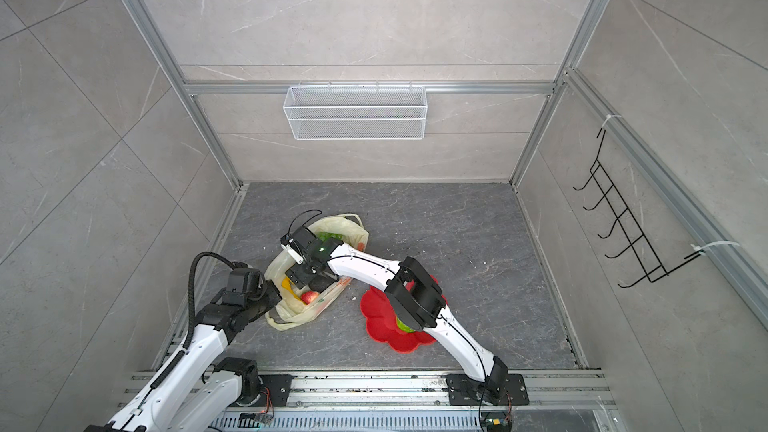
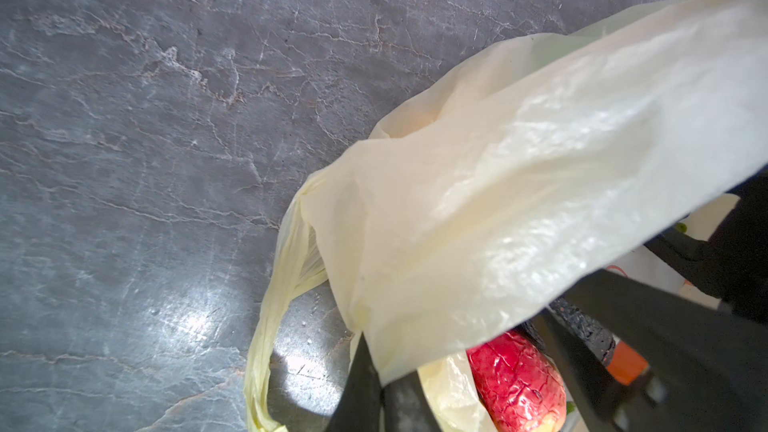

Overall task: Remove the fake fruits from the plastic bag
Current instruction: 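Move the right gripper back into the bag opening, then grasp the yellow fruit in the bag with the right gripper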

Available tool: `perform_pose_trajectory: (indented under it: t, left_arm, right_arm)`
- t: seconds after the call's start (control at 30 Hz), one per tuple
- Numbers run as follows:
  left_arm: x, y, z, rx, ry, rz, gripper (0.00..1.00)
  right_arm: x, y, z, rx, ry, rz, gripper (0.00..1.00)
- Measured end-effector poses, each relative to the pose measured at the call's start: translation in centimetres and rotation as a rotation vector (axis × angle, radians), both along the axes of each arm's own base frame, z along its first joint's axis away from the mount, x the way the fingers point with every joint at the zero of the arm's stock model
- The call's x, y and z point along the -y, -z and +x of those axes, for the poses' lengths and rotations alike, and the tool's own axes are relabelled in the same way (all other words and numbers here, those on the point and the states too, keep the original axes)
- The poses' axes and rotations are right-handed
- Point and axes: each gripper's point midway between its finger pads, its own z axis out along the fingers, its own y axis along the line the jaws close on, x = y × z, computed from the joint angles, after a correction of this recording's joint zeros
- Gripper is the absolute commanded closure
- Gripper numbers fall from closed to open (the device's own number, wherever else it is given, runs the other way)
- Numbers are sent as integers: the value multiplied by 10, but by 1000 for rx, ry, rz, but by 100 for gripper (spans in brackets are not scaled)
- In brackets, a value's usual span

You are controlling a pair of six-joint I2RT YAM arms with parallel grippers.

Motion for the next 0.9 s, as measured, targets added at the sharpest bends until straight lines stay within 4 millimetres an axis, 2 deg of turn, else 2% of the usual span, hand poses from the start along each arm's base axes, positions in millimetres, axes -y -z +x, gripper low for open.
perform_pose_trajectory:
  t: [0.23,0.43,0.6,0.73,0.9]
  left_arm:
    - [0,0,0,1,0,-1,100]
    - [0,0,0,2,1,0,100]
    - [0,1,0,-2,1,0,100]
    - [0,1,0,-3,4,2,100]
    - [0,1,0,-2,4,2,100]
  right_arm:
    - [-6,11,-4,-28,-31,-6,26]
    - [-5,10,-4,-31,-31,-11,33]
    - [-3,12,-6,-43,-18,-11,36]
    - [0,6,-10,-61,-1,0,36]
    - [12,-16,-21,-91,25,42,36]
